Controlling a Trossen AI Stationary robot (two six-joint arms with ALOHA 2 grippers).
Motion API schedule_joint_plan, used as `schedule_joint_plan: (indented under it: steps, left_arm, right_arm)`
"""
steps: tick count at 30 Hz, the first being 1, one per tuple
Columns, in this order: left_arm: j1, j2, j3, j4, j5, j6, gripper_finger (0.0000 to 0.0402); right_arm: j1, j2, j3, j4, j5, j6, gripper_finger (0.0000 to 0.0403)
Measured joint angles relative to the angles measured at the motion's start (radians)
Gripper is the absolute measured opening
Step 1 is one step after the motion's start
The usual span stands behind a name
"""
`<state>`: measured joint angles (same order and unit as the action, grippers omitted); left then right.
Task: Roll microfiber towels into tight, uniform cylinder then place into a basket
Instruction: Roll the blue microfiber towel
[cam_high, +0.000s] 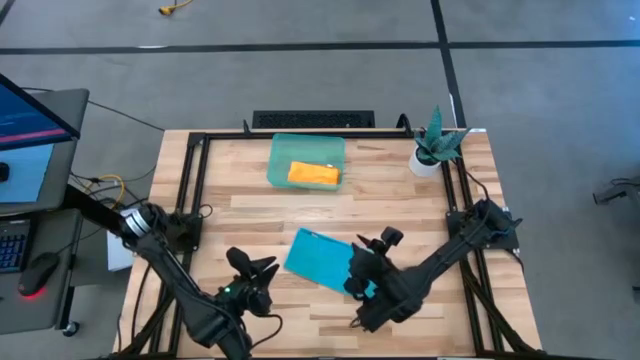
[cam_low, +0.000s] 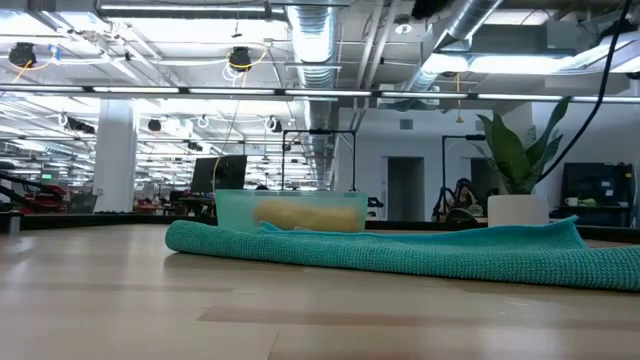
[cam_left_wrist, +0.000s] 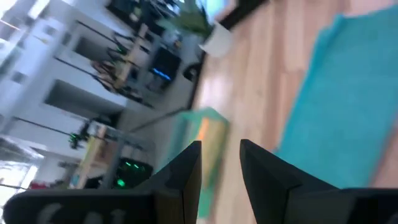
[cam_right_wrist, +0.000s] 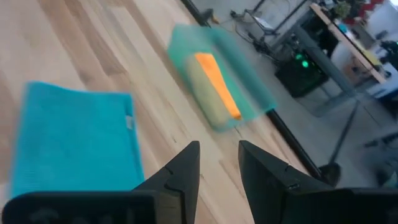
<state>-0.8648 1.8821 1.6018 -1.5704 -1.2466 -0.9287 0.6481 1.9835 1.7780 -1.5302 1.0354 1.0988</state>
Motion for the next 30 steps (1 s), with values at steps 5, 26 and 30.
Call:
schedule_joint_plan:
  steps: [5, 26, 30]
  left_arm:
    - [0.031, -0.040, -0.077, -0.001, -0.020, -0.079, 0.0103]
    - [0.285, -0.576, -0.762, 0.588, 0.259, -0.031, 0.0103]
    - [0.338, -0.644, -0.839, 0.885, 0.355, 0.221, 0.0103]
  right_arm:
    - [-0.048, 0.000, -0.059, 0.002, -0.098, 0.032, 0.0132]
    - [-0.132, -0.047, -0.262, -0.029, -0.202, 0.125, 0.0132]
    - [-0.125, -0.123, -0.360, -0.023, -0.214, 0.219, 0.0132]
